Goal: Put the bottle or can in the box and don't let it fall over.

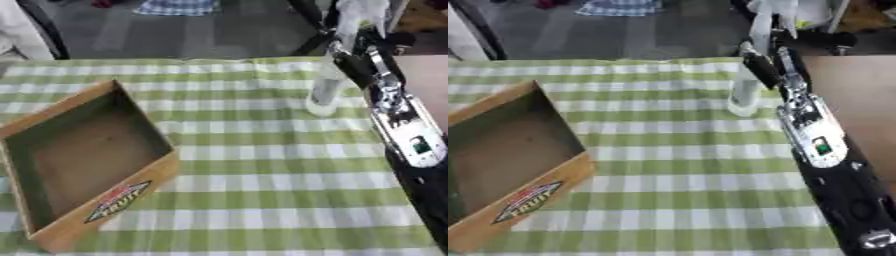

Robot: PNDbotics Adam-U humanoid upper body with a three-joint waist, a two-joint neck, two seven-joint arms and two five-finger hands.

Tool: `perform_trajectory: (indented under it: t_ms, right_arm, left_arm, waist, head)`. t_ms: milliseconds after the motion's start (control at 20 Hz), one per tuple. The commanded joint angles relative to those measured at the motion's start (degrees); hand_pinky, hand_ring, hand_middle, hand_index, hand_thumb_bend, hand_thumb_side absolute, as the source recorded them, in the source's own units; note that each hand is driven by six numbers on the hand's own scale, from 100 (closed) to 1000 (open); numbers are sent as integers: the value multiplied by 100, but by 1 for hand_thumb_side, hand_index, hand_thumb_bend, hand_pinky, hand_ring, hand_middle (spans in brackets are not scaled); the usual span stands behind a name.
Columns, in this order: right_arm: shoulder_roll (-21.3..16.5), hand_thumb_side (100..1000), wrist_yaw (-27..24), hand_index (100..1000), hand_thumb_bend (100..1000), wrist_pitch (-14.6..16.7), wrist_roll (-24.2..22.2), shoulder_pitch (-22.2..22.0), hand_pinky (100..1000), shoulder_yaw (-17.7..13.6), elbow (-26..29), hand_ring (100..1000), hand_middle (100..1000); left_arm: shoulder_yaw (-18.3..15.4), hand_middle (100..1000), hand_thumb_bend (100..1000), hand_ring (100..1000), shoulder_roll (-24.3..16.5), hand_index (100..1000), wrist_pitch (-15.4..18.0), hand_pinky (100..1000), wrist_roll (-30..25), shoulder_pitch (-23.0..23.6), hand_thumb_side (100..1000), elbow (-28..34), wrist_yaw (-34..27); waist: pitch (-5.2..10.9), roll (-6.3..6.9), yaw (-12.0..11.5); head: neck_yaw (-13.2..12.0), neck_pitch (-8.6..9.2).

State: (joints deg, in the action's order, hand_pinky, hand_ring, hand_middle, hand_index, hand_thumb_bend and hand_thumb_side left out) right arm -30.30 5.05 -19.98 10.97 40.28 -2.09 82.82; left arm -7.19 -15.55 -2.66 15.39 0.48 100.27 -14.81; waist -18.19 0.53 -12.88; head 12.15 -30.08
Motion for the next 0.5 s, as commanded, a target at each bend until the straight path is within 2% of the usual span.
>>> perform_trajectory:
  t_ms: [50,500]
  right_arm:
    - [-65,699,19,950,100,-9,53,123,993,-19,32,990,1000]
    - [-43,700,12,950,100,-39,101,197,993,-9,-19,989,1000]
  left_arm:
    - [0,691,227,590,-61,703,7,1000,-32,-9,724,49,20]
    - [11,692,222,591,-46,703,-1,1000,-65,-4,729,43,29]
  waist:
    - [73,-3,-16]
    - [44,-6,-27]
  head:
    - [12,77]
    - [54,114]
